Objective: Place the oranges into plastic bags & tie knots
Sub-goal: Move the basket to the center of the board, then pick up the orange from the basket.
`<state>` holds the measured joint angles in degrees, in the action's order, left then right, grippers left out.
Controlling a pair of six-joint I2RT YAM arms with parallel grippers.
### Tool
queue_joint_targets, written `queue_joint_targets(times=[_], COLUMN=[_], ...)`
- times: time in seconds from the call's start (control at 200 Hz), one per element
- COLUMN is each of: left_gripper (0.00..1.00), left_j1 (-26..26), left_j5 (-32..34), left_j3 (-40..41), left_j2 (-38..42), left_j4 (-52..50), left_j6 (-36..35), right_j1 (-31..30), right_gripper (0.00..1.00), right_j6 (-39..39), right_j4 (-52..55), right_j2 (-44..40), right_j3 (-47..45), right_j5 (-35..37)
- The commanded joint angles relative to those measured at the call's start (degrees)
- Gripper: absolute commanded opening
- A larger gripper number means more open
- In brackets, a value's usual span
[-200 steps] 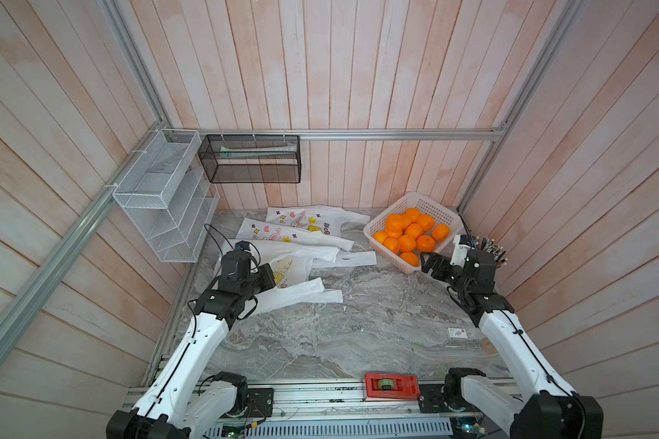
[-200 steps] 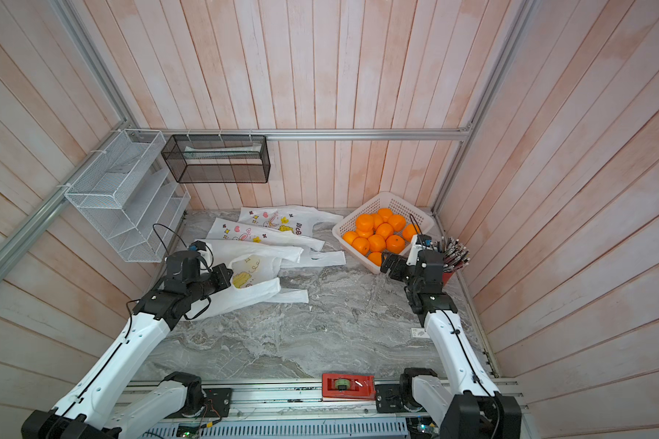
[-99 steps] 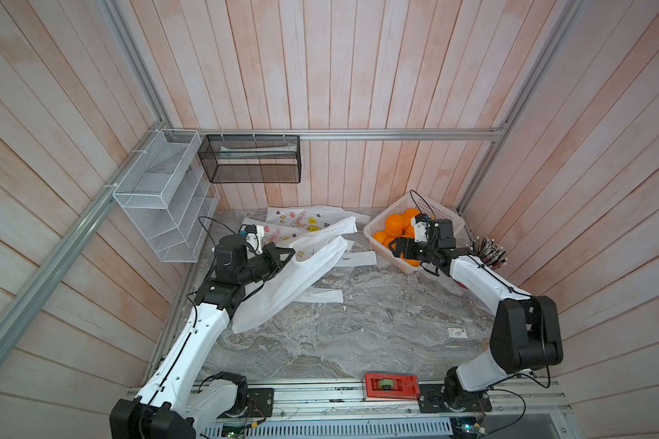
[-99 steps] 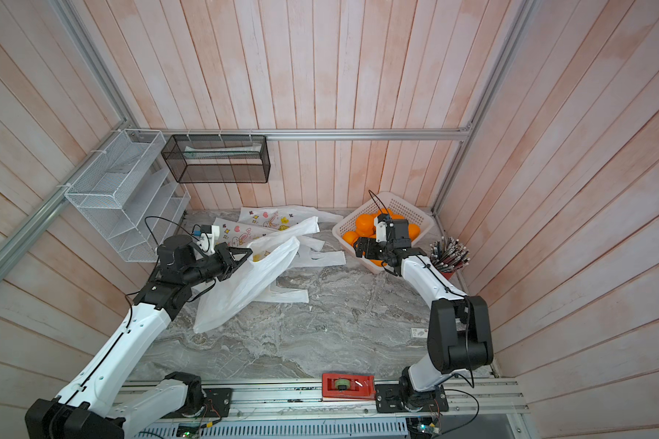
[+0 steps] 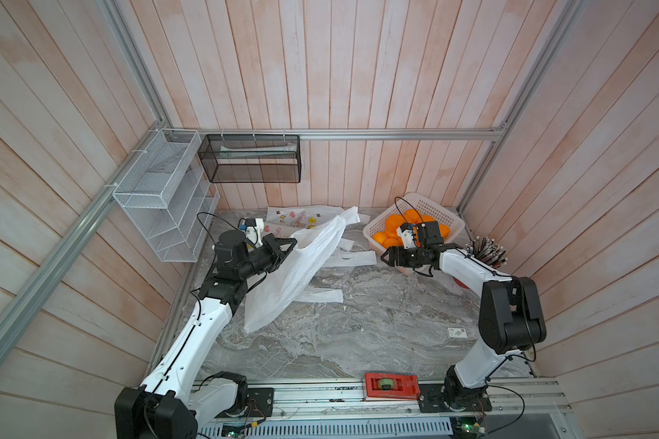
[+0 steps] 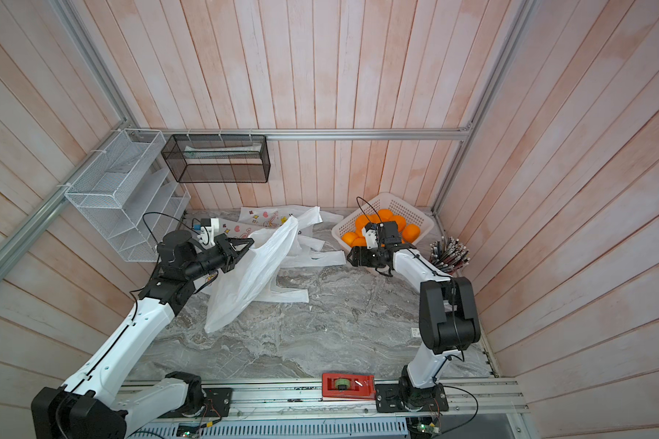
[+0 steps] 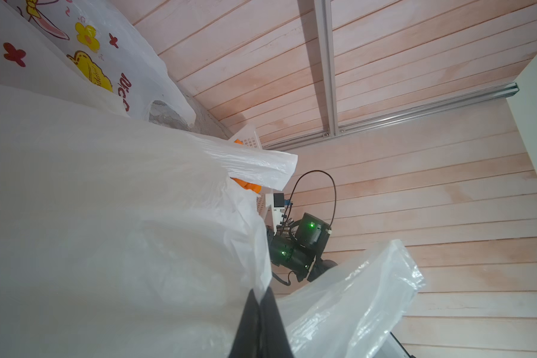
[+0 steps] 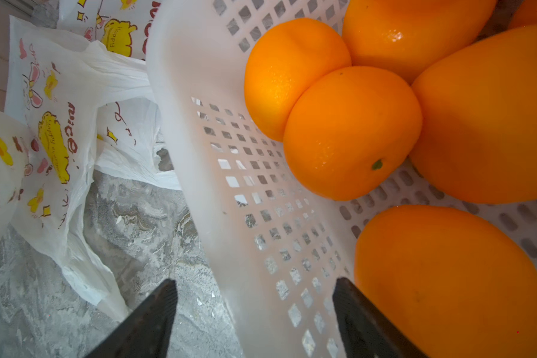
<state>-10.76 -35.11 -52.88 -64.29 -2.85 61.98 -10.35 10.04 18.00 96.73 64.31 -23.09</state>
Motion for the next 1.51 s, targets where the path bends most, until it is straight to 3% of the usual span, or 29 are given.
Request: queue_joint_targets(times=[0.0,0.33,0.5,0.71,0.78,0.89,1.165,1.5], left_gripper=[0.0,0.0,0.0,0.0,0.0,0.0,0.0,0.0], left_j1=[0.23,0.27,0.17,-0.25,-0.32,-0.4,-0.58,-1.03], left_j5=[0.13,0.01,-2.68,-4.04,-4.22,-4.26,-3.91,-4.1], left_j3=[-0.65,-0.59,0.25,1.5,1.73,2.07,3.4,3.42], left_j2=[-0.46,-1.48,-1.95,-1.81,-1.45,-1.11,-0.79,-1.8], left_j4=[2.1,3.44,7.09,9.32,9.61,9.55,10.69,11.95], left_j6=[0.2,-0.1,0.85,1.36,1.42,1.48,2.15,2.8], right_j1=[-0.2,0.74,1.47,1.55,1.63,1.69,0.82,0.05], right_gripper=[0.76,0.74,0.74,0.92,0.98,0.99,0.98,0.82], right_j6=[-0.28,0.4,0.9,2.1,2.7,2.55,1.08,0.59], right_j4=[4.88,9.49,11.79,3.61,-1.76,-5.77,-7.19,-6.21], right_j2=[-4.14,-16.49,-20.31,-22.21,-20.86,-16.13,-3.63,6.29], right_j3=[-4.1,-15.44,-13.28,-8.31,-7.78,-4.57,2.7,8.31], right_j5=[-2.91,0.67,1.17,9.95,13.41,16.51,15.89,16.11])
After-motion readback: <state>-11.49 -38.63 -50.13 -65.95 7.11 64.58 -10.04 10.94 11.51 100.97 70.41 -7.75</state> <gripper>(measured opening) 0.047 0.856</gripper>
